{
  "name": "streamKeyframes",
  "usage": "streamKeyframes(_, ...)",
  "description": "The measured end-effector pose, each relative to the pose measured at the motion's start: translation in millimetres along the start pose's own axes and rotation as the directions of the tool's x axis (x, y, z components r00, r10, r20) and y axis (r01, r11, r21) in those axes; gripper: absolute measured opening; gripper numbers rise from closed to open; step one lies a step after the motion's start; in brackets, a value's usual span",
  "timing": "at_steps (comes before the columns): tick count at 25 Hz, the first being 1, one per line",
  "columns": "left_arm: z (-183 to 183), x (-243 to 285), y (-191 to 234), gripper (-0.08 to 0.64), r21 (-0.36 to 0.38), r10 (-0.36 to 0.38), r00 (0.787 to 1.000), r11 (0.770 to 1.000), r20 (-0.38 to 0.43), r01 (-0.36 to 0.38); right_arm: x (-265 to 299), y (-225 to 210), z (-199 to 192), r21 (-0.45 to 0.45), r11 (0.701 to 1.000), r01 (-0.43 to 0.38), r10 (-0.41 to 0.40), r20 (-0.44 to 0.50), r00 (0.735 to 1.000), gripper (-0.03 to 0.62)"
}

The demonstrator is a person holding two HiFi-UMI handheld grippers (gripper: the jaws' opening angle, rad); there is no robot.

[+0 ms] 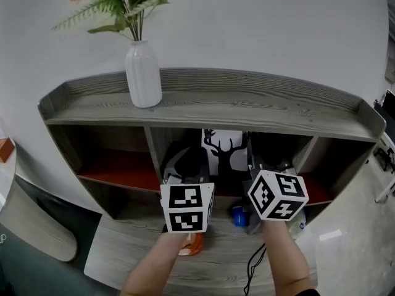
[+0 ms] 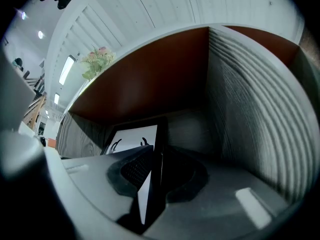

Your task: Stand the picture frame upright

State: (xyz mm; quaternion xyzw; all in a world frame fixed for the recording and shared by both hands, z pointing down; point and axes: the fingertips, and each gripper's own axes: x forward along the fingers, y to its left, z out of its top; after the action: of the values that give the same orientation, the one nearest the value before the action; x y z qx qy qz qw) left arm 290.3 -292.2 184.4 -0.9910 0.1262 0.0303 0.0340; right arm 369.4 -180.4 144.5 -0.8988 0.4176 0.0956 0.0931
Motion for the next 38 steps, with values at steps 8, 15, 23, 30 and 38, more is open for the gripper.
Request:
streamKeyframes(8, 0, 1, 0, 0.08, 0.055, -0.003, 1.0, 0.998, -0.02, 0.004, 0, 1, 0, -0.061, 0.998, 0.014, -0.013, 0.012, 1.0, 0.072)
streamKeyframes(15, 1, 0, -1, 0.083, 0.079, -0.013, 1.0, 0.997, -0.017, 0.014, -1, 1, -1, -0.09, 0.996, 0.019, -0.017, 0.018, 1.0, 0.071)
streamKeyframes(23, 3, -4, -2, 0.081, 0.08, -0.017, 1.0, 0.997, -0.002, 0.017, -4, 4, -6, -0.108, 0.994, 0.008, -0.009, -0.01, 1.0, 0.091)
streamKeyframes(30, 8, -12, -1, 0.081, 0.072, -0.018, 0.999, 0.997, 0.03, 0.016, -11, 5, -8, -0.099, 0.995, 0.016, -0.018, -0.012, 1.0, 0.112)
streamKeyframes(38, 15, -29, -6, 0.08, 0.072, -0.039, 0.996, 0.997, 0.078, 0.033, -28, 11, -4, -0.107, 0.994, 0.034, -0.034, 0.006, 0.999, 0.09)
